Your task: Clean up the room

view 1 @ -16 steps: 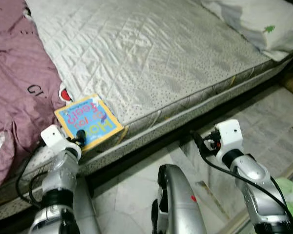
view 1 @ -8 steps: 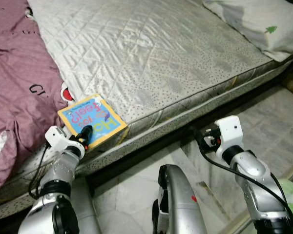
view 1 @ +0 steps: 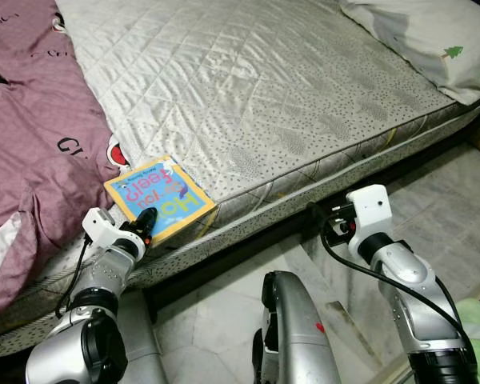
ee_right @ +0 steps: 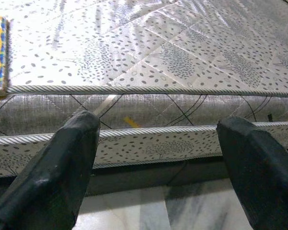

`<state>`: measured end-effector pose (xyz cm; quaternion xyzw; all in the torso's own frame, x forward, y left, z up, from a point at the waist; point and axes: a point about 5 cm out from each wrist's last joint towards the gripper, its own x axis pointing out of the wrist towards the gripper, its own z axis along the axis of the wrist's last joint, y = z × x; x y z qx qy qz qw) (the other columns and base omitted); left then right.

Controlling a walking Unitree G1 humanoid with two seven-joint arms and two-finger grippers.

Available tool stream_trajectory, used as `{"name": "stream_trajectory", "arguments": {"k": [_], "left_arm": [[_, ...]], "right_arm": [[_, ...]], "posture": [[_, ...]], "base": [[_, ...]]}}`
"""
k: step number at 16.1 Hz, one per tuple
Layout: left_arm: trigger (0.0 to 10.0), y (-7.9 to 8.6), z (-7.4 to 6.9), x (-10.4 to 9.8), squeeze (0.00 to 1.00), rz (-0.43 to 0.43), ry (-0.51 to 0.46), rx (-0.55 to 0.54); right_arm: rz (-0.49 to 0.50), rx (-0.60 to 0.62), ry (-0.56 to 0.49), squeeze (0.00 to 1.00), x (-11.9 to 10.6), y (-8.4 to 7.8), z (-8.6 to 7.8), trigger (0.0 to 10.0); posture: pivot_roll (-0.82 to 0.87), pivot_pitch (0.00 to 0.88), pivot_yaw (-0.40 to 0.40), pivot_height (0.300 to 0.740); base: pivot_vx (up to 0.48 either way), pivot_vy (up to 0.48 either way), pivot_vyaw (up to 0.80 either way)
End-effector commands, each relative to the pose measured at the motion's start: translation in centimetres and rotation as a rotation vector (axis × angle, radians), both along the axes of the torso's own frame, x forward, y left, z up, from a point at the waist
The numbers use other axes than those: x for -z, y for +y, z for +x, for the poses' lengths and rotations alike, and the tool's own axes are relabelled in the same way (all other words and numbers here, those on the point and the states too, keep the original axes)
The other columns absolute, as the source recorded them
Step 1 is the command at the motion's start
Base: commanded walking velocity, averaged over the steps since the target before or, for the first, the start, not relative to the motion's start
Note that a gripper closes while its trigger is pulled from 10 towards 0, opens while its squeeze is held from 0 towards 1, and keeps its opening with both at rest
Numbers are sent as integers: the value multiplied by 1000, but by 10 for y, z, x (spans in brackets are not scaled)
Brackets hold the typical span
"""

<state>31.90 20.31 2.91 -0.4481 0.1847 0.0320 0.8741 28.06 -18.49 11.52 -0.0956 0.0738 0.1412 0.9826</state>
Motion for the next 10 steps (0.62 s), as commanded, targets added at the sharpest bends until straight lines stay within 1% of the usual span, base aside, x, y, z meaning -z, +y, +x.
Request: {"name": "stream_trajectory", "arguments": {"k": [1,4,5,8,10], "left_arm": [[0,-16,-7,13,0,-8,72,69],[0,-15,-4,9,0,-15,50,61],[0,-13,-3,8,0,-17,51,48],[0,-10,-2,7,0,-5,51,30],[0,-3,0,4,0,9,28,-4]], "right_arm": [[2,12,-14,0,-2,-2,2,10000],[30,-9,-15,0,-2,4,4,10000],[37,-20,-16,0,-1,7,6,10000],[41,-29,-29,0,-2,12,12,10000],[43,-29,-47,0,-5,14,19,10000]], "posture": [[-126,84,-73,526],[-117,73,-71,526],[-111,64,-73,526],[-101,49,-79,526],[-91,38,-78,526]], "base": [[0,0,0],[0,0,0],[0,0,0],[0,0,0],[0,0,0]]}}
